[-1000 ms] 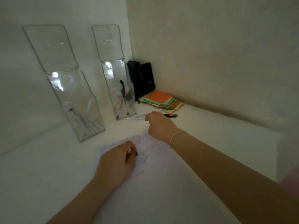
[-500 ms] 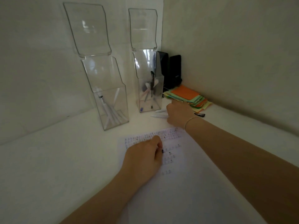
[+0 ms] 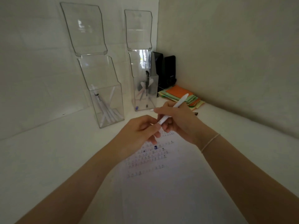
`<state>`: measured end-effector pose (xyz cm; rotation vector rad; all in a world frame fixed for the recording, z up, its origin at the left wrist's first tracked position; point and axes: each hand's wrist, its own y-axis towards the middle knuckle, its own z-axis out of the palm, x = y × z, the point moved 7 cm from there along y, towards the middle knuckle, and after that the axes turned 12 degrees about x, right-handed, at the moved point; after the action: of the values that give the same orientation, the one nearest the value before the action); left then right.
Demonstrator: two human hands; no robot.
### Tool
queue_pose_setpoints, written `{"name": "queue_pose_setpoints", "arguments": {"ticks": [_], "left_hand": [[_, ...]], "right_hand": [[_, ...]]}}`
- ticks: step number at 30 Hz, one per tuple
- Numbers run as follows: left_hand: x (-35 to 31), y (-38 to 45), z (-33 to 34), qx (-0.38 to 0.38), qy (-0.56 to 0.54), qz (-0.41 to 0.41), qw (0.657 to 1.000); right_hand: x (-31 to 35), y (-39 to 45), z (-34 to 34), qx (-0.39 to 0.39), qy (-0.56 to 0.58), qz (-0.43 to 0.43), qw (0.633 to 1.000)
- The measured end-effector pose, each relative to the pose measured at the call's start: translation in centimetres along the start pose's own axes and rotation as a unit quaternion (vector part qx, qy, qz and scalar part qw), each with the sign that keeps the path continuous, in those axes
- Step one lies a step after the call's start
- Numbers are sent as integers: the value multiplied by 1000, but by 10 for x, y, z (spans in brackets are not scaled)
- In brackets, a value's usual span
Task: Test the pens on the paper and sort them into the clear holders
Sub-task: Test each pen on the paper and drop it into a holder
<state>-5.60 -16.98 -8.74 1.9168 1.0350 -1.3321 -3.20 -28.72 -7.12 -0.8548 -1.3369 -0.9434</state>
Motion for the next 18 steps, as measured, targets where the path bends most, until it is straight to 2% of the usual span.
{"name": "queue_pose_setpoints", "arguments": {"ticks": [5, 7, 8, 9, 10, 11, 12, 13, 14, 15, 18], "left_hand": [[-5, 0, 3, 15, 93, 7, 996], [-5, -1, -7, -24, 104, 1, 994], [-5, -3, -14, -48, 118, -4, 992], [-6, -5, -19, -62, 143, -9, 988], [-10, -7, -23, -64, 170, -10, 983], [-14, -8, -23, -59, 194, -6, 979], [-18, -9, -23, -53, 214, 5, 975], [-23, -10, -22, -55, 229, 19, 972], [-27, -11, -22, -68, 235, 30, 969], [-31, -13, -23, -88, 224, 42, 970], [-33, -15, -27, -117, 83, 77, 987]], "right_hand": [[-11, -11, -2, -27, 89, 9, 996], [-18, -16, -14, -119, 133, 18, 984], [-18, -21, -25, -193, 97, -3, 976], [-11, -30, -35, -272, -2, -44, 961], [2, -37, -34, -308, -157, -96, 933], [14, -40, -20, -280, -315, -146, 895], [17, -37, 1, -206, -416, -174, 868], [12, -31, 20, -124, -454, -167, 866], [5, -26, 35, -53, -434, -135, 889], [2, -22, 43, -19, -371, -102, 923], [-2, -11, 35, -63, -139, -10, 988]]}}
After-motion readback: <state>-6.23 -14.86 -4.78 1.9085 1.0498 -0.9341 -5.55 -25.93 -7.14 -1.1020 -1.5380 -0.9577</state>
